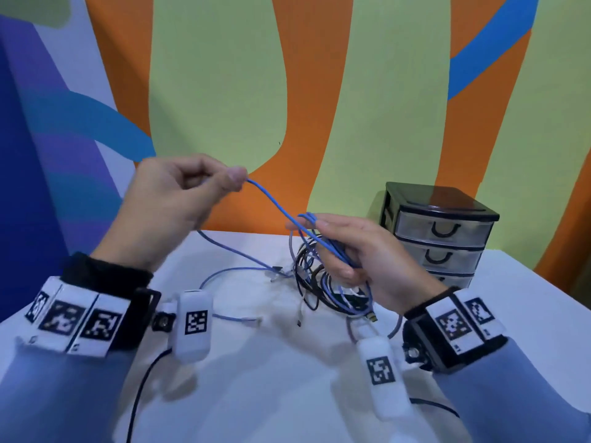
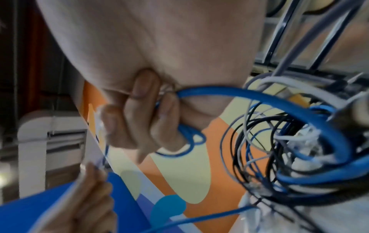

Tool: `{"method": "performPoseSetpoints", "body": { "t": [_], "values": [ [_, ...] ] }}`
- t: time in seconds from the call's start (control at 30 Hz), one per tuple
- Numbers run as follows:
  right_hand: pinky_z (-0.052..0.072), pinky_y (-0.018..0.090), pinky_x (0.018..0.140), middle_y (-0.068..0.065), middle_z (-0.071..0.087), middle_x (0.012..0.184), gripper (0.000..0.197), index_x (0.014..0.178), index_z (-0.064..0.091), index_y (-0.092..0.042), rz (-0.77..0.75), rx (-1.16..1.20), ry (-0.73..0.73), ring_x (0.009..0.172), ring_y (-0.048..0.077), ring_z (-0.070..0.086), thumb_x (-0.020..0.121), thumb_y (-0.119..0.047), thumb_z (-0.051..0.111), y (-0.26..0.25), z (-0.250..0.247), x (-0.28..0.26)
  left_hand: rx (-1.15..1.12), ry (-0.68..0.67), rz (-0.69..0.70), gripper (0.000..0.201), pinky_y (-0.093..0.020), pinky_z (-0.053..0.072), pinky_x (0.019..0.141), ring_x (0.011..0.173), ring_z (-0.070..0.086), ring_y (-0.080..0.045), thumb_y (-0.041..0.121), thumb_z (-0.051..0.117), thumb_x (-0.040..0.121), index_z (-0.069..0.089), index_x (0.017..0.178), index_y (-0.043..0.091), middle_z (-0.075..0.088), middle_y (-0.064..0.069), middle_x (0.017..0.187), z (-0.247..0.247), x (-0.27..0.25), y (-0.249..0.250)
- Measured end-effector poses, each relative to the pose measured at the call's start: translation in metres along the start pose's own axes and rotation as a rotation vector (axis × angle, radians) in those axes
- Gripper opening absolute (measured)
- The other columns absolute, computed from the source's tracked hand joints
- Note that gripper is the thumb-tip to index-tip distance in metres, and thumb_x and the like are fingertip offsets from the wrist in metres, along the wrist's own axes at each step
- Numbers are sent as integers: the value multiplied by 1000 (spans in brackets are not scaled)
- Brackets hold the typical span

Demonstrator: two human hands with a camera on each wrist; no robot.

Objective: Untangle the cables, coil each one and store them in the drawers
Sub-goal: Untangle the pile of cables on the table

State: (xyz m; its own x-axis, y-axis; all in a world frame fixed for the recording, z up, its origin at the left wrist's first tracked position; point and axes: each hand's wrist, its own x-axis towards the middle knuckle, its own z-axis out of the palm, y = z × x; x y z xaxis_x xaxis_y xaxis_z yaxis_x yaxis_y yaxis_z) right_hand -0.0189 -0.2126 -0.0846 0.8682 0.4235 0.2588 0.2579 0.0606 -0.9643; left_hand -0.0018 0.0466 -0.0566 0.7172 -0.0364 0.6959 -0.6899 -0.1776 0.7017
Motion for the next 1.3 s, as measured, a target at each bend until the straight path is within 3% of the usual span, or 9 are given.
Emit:
{"method": "performPoseSetpoints", "body": {
  "t": [0.2, 0.3, 0.53, 0.7, 0.77, 0.87, 0.97, 1.13, 1.3],
  "values": [
    [23, 21, 41, 0, 41, 58, 39, 133, 62, 2, -30, 334, -272, 37, 10, 29, 107, -19, 41, -11, 9, -10, 338, 28, 85, 37, -37, 33, 59, 60, 41, -10, 52, 69, 99, 77, 77, 23, 53, -3, 59, 36, -3, -24],
    [46, 20, 51, -6, 32, 51, 43, 139, 57, 2, -132, 512, -86, 51, 14, 60, 110, -20, 35, -19, 12, -10, 551, -208, 22, 54, -38, 28, 56, 56, 29, -11, 65, 45, 104, 72, 78, 25, 32, 2, 59, 62, -15, -24],
    [58, 26, 62, 2, 58, 61, 25, 124, 57, -6, -278, 369, 457, 69, 24, 76, 114, -20, 38, -11, -3, 5, 474, -808, 50, 36, -32, 40, 58, 59, 44, -16, 37, 59, 107, 65, 88, 8, 50, -3, 64, 94, -43, 14],
    [49, 29, 51, 4, 58, 51, 34, 124, 49, 11, -128, -188, 349, 42, 21, 56, 115, -19, 36, -1, 2, 6, 203, -488, 53, 31, -24, 33, 59, 60, 44, -6, 44, 82, 89, 74, 77, 17, 55, 5, 57, 58, -25, 23],
    [37, 24, 39, 5, 47, 46, 35, 133, 55, 4, -41, -90, 174, 33, 19, 41, 114, -19, 38, -2, 3, 1, 87, -287, 43, 33, -25, 35, 60, 63, 47, -11, 44, 89, 80, 78, 80, 13, 60, -6, 60, 39, -17, 19],
    [17, 21, 36, 2, 29, 47, 40, 134, 66, -4, 49, 95, -100, 33, 11, 19, 111, -23, 40, -11, 4, -7, 32, 9, 42, 28, -18, 26, 50, 52, 32, -7, 35, 91, 77, 77, 77, 11, 43, 11, 53, 17, -5, 7],
    [9, 26, 41, -3, 30, 49, 47, 136, 64, -2, 11, 262, -256, 37, 9, 12, 109, -30, 39, -18, 5, -12, 85, 152, 56, 26, -21, 27, 54, 57, 34, -11, 41, 87, 82, 78, 76, 17, 46, -7, 59, 10, 2, -7],
    [28, 19, 43, 0, 63, 67, 51, 148, 49, 2, -159, 508, -46, 37, 5, 41, 109, -29, 36, -22, 9, -11, 568, -308, 51, 24, -31, 31, 56, 57, 35, -10, 41, 68, 102, 81, 94, 23, 48, -4, 60, 46, -11, -15],
    [58, 25, 68, 12, 79, 90, 16, 122, 49, -14, -292, 247, 279, 81, 25, 78, 114, -19, 36, -8, 9, 4, 594, -780, 112, 27, -23, 31, 55, 58, 44, -10, 33, 64, 106, 66, 83, 19, 48, 3, 59, 80, -35, 16]
  ]
}}
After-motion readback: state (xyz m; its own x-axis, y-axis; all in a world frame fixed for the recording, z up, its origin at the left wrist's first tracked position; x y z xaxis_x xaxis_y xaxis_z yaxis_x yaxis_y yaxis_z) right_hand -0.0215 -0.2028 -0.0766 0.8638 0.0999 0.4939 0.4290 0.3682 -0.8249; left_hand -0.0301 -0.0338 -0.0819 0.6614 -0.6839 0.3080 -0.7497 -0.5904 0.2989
